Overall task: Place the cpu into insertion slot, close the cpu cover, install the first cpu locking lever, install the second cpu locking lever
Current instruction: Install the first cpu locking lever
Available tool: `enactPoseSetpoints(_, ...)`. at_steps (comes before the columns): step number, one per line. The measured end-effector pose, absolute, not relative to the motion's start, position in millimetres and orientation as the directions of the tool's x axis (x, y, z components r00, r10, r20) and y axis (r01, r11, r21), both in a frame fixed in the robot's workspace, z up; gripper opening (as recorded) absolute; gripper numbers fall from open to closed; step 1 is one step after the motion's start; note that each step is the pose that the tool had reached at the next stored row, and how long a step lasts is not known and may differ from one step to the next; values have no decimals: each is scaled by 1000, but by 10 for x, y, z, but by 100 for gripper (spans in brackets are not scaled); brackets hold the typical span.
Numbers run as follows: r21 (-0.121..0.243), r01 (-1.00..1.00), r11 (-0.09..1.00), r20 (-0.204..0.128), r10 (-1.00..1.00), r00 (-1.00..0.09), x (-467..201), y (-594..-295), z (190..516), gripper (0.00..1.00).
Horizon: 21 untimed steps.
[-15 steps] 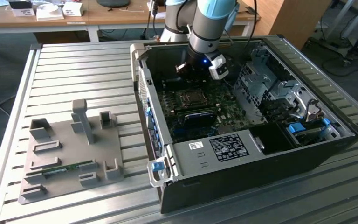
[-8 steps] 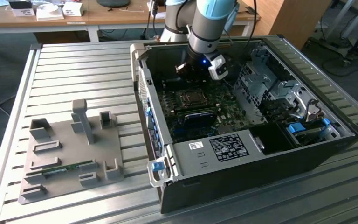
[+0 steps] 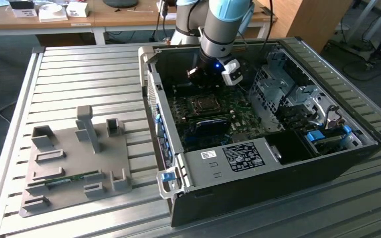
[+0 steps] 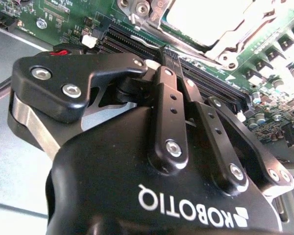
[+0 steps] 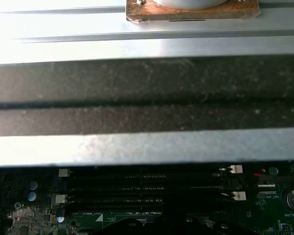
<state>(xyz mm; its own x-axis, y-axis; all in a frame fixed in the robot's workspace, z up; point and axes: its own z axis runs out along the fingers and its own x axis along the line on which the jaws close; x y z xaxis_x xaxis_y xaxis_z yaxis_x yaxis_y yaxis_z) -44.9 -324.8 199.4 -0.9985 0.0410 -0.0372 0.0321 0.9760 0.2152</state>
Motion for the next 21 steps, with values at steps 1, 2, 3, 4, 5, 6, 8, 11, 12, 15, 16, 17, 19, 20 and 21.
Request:
enactPoseSetpoints(1,215,33,976,-37,42,-998,-449,-3247,1994,11)
enactPoseSetpoints(2,215,33,976,-37,42,-998,-449,-3247,1993,11)
enactPoseSetpoints(3,215,34,976,-37,43,-998,-449,-3247,1993,11)
enactPoseSetpoints(4,216,36,976,-37,45,-998,-449,-3247,1993,11)
enactPoseSetpoints(5,216,38,976,-37,47,-998,-449,-3247,1994,11)
enactPoseSetpoints(6,216,40,976,-37,50,-998,-449,-3247,1997,11)
enactPoseSetpoints(8,216,46,975,-37,56,-998,-449,-3247,2002,11)
enactPoseSetpoints(11,216,56,975,-37,66,-997,-449,-3247,2012,11)
enactPoseSetpoints(12,216,60,974,-37,69,-997,-449,-3247,2016,11)
enactPoseSetpoints(15,217,70,974,-37,80,-996,-449,-3247,2025,11)
enactPoseSetpoints(16,217,73,973,-37,83,-996,-449,-3247,2027,11)
enactPoseSetpoints(17,217,76,973,-37,86,-996,-449,-3247,2029,11)
enactPoseSetpoints(19,217,83,973,-37,93,-995,-449,-3247,2029,11)
enactPoseSetpoints(20,217,86,972,-37,96,-995,-449,-3247,2030,11)
enactPoseSetpoints(21,217,87,972,-37,97,-995,-449,-3247,2030,11)
